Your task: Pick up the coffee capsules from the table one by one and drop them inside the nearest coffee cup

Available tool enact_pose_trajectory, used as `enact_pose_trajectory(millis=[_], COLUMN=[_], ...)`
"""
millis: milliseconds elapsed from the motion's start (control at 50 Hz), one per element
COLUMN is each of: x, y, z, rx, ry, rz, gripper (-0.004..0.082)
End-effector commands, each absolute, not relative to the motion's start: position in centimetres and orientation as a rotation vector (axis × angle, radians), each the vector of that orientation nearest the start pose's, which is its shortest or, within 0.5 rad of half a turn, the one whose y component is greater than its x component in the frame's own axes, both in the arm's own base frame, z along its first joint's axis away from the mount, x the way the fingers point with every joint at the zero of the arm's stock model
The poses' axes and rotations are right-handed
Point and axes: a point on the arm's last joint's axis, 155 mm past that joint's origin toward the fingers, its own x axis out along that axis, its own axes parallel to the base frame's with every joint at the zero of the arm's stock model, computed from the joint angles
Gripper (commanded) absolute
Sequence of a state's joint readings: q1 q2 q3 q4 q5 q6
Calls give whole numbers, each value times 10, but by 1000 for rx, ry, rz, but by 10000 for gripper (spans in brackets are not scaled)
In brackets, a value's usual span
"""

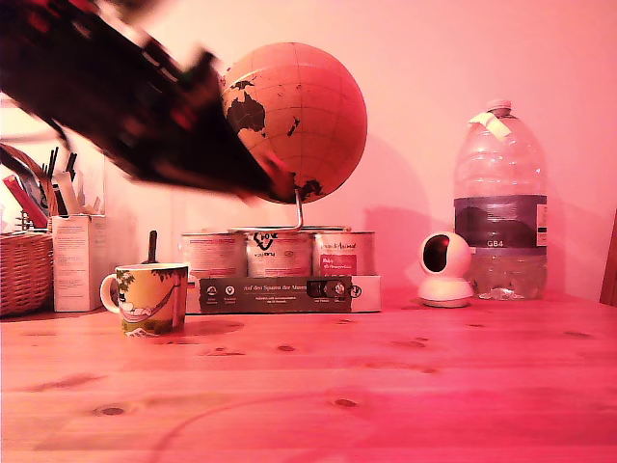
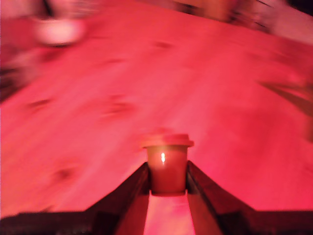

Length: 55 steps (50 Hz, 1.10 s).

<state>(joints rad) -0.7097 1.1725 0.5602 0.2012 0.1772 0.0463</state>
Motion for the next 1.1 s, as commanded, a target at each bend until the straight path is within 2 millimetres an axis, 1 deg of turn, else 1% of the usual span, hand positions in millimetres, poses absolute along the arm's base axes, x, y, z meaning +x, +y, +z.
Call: enact_pose_trajectory(millis=[0, 80, 220, 380, 600, 780, 960, 1080], x=[268, 270, 273, 276, 279, 280, 280, 281], y=[-263, -250, -229, -200, -159, -126, -108, -104], z=[156, 162, 166, 164, 168, 166, 168, 169], rx=[124, 99, 46, 4, -37, -26, -32, -42], ry=[388, 370, 357, 342, 309, 320, 321, 321], rz=[-849, -802, -719, -591, -421, -293, -240, -237], gripper=[73, 73, 73, 73, 73, 73, 73, 73])
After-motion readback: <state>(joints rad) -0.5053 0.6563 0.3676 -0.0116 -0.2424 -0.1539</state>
